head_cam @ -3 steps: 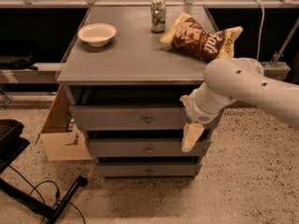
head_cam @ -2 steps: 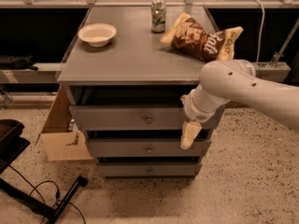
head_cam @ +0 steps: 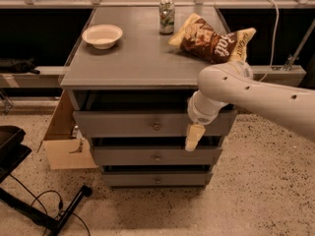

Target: Open top drawer

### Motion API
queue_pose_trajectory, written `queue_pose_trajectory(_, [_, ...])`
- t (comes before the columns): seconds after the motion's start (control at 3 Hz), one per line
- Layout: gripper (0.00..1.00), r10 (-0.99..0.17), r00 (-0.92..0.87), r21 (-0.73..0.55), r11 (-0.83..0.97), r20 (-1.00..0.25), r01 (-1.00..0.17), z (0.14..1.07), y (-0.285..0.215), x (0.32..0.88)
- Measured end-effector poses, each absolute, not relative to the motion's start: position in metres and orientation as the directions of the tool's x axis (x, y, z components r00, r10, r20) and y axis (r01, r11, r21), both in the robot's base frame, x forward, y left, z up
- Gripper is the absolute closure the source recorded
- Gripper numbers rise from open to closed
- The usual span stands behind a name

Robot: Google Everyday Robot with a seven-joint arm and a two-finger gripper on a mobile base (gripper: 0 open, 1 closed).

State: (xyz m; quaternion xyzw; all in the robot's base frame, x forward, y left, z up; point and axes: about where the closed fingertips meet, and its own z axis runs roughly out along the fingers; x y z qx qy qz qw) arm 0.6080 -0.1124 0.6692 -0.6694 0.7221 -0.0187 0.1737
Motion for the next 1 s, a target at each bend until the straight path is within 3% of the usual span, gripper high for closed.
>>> queue_pose_trajectory(0.67, [0.00,-0.984,-0.079,-0.268,0.121,-0.163,-0.956,0.656,-0.102,0.623])
queue_pose_trajectory(1.0, [0.15,-0.987,-0.092,-0.243,0.122,-0.134,-0.962,0.638,-0.102,0.611])
